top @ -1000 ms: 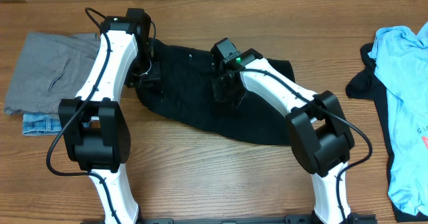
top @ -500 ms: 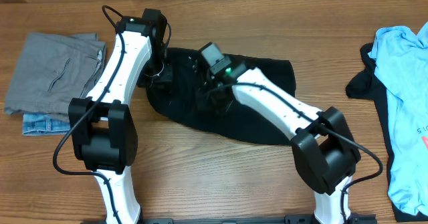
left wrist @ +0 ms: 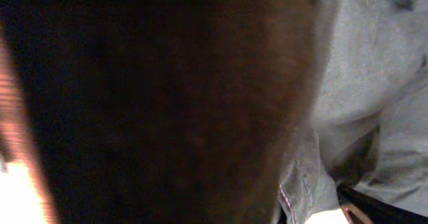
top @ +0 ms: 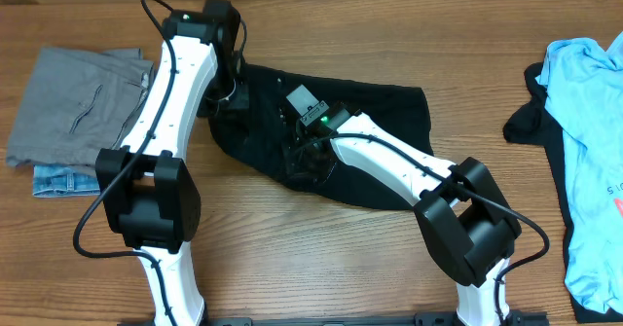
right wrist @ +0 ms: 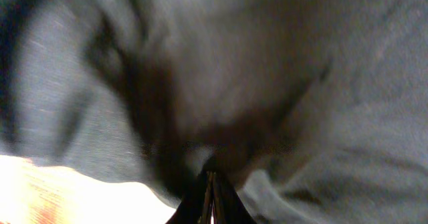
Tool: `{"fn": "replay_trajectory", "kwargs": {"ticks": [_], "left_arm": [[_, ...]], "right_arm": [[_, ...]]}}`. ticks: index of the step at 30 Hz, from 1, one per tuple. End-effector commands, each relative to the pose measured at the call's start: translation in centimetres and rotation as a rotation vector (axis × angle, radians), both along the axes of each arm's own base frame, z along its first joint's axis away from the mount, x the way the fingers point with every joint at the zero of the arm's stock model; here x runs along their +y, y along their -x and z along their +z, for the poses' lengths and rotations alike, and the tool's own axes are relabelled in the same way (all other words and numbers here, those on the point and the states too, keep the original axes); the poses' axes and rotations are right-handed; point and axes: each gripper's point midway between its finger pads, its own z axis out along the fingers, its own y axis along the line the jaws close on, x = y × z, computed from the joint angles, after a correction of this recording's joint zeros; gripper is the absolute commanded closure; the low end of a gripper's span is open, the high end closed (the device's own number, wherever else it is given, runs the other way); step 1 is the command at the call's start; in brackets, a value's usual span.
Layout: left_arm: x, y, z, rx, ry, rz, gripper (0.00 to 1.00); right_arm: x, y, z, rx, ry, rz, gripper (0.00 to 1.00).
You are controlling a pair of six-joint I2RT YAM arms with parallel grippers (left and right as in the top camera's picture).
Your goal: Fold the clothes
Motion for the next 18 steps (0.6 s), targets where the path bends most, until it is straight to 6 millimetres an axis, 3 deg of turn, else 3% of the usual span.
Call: {"fn": "replay_trajectory", "kwargs": {"ticks": [1,12,18], "left_arm": [[0.5,-1.0,3.4,-0.099,-0.03,-0.008,0.96],[0.5,-0.8,3.3,-0.09,-0.028,-0.008,0.96],[0.5,-0.6,3.3,-0.085,-0.029,-0.008,0.96]], "right_arm": [[-0.6,0.1,0.3,-0.004,0.018,-0.015,0.96],[-0.1,1.1,-4.8,-0.02,-0.057,-0.068,0.96],[0.1,1.0,-4.7,-0.042,-0.076,-0.054,0.96]]}}
